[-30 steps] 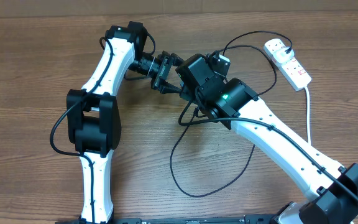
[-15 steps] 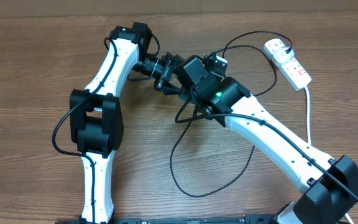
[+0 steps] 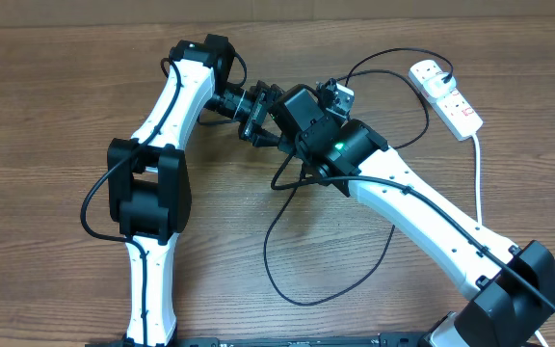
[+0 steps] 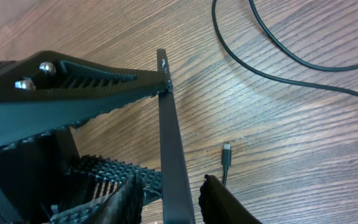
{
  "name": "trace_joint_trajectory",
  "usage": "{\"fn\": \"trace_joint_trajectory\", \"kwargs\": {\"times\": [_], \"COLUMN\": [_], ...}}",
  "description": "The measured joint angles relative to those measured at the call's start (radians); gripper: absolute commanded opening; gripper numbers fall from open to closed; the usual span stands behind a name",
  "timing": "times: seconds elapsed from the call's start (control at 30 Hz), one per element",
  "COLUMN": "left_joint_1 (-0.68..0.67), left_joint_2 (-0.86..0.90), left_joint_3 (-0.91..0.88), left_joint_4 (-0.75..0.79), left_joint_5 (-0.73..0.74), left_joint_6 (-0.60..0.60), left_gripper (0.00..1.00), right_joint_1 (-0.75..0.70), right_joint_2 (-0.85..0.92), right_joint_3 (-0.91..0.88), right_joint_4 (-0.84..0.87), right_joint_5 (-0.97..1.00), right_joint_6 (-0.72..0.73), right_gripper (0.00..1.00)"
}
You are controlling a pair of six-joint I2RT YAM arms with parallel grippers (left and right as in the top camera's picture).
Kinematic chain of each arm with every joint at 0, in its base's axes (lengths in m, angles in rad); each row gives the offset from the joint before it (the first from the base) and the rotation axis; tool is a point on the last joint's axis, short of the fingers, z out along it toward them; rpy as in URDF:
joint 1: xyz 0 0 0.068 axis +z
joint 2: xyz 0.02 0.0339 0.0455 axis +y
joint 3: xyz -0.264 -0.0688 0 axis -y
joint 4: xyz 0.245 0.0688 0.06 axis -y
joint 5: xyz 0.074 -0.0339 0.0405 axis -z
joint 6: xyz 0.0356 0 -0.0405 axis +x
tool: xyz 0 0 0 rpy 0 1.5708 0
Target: Plug charger to phone and switch on socket
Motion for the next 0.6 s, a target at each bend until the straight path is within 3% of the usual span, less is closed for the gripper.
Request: {"fn": "trace_joint_trajectory", "kwargs": {"times": [0.6], "left_joint_1": [0.000], "left_joint_2": [0.000], "left_joint_3": [0.000], "left_joint_4": [0.023], "left_joint_5": [0.000], "left_joint_6": [0.008], "left_gripper": [0.59], "right_joint_1": [0.000], "right_joint_2": [0.000], "right_joint_3": [0.000], "right_joint_4": [0.000], "right_joint_5": [-0.011], "right_joint_6": [-0.021], "right_gripper": [0.12]}}
